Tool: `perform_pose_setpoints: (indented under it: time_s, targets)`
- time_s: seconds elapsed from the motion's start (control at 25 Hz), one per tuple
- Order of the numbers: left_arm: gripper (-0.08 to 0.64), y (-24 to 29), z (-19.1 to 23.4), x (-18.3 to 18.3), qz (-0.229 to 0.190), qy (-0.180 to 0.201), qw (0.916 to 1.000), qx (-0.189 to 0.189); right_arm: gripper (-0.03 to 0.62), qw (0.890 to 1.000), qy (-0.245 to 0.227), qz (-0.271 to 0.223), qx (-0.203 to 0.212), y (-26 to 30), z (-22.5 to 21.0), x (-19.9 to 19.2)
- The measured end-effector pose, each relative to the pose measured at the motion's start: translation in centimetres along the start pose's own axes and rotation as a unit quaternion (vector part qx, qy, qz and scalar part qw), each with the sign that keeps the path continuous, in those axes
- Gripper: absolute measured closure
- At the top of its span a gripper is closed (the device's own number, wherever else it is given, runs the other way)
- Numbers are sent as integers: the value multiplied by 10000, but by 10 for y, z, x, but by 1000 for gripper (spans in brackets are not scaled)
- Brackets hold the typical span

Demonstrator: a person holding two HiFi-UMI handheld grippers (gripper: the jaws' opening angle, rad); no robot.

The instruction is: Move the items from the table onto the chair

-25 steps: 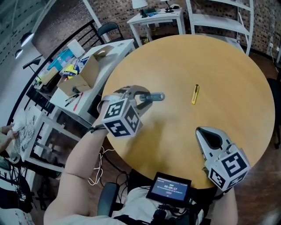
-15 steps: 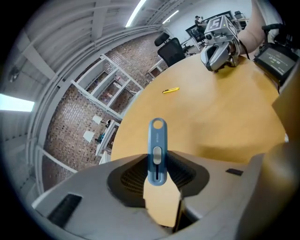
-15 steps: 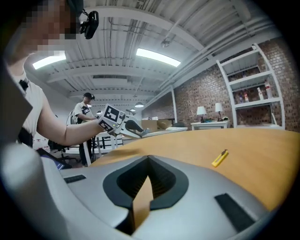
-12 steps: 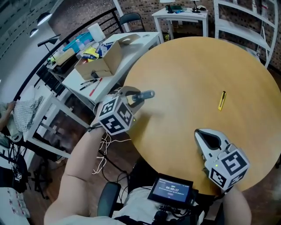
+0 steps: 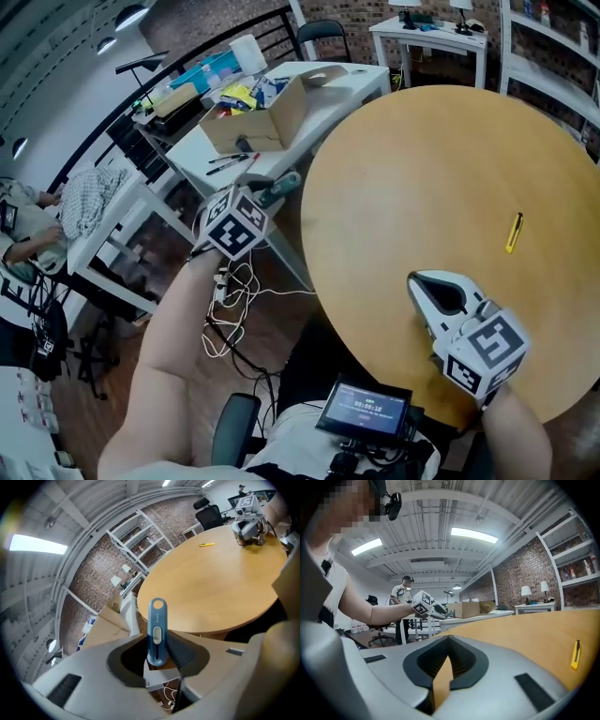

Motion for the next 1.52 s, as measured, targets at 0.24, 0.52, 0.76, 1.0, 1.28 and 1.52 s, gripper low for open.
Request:
perform_pose_setpoints:
  time_s: [0.24, 0.52, 0.76, 1.0, 1.28, 1.52]
  targets:
    - [408, 33, 65, -55, 618, -1017, 9927, 172, 584, 9995, -89, 11, 293, 30, 8, 6]
    - [408, 79, 112, -82, 1292, -1479, 9805, 63, 584, 9988, -149, -3, 472, 44, 12, 8]
    - [405, 103, 126, -83, 1816, -1741, 9673, -315, 584, 9986, -178, -10, 489, 44, 13, 7]
    - [385, 101, 124, -77, 1837, -1596, 9698, -162, 584, 9987, -170, -4, 481, 42, 14, 8]
    - [362, 84, 126, -67, 1412, -1465, 9782, 406, 584, 9988, -145, 4, 477, 47, 13, 5]
    - [560, 15, 84, 9, -1642, -2459, 9545, -387, 584, 9986, -157, 41, 495, 47, 13, 3]
Point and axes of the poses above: the fingertips, and each gripper's own axes: y forward along the fingers, z to its left, x out of its top, the point moved 8 cm from there along -y, backward along the fingers, and after that the axes turned 8 degrees about z, right-handed, at the moved point
